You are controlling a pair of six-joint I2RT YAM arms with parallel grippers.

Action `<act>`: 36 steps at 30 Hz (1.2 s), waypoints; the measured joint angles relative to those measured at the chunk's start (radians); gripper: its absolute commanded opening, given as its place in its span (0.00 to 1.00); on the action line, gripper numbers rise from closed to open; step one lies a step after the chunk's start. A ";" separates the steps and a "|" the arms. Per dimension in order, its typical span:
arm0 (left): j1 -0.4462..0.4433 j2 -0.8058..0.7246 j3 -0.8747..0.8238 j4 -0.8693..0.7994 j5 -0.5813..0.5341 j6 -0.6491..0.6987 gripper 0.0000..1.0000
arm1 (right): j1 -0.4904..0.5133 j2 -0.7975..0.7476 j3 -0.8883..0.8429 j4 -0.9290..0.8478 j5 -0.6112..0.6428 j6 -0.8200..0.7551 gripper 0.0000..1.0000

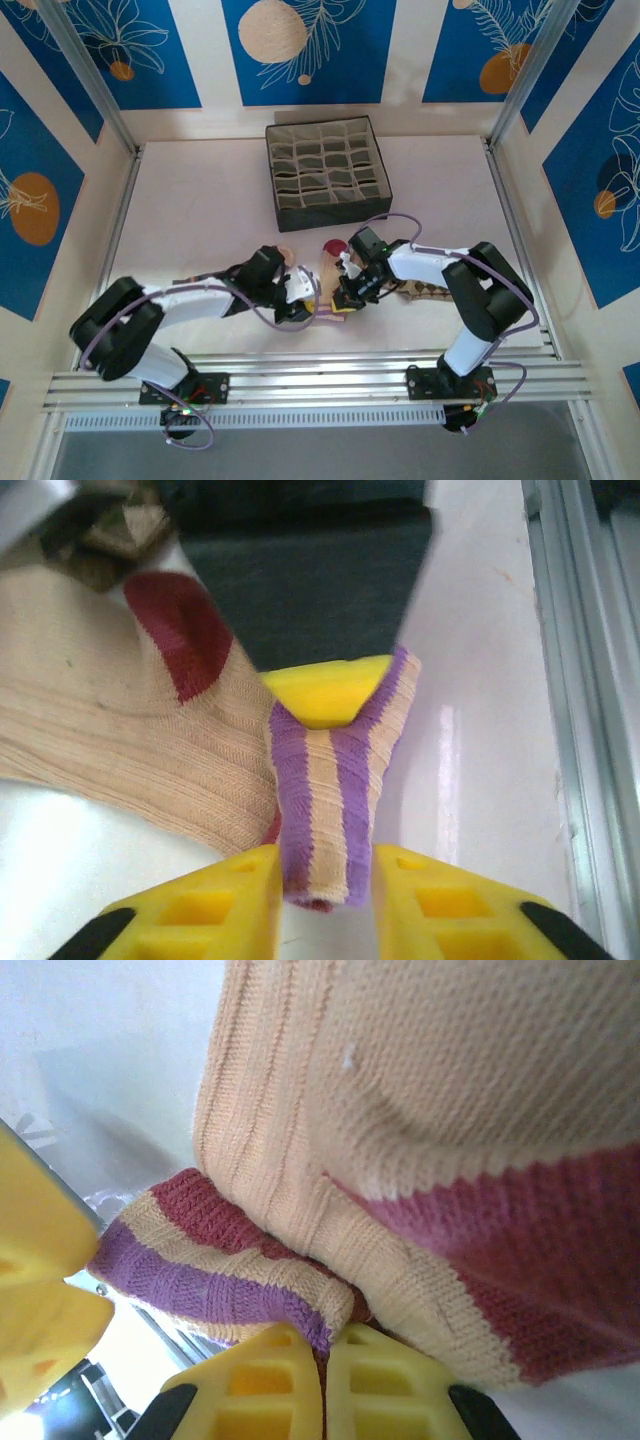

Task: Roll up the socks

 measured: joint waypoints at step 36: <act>-0.252 0.079 -0.100 0.271 -0.399 0.337 0.42 | -0.026 0.098 0.066 -0.089 -0.108 -0.031 0.00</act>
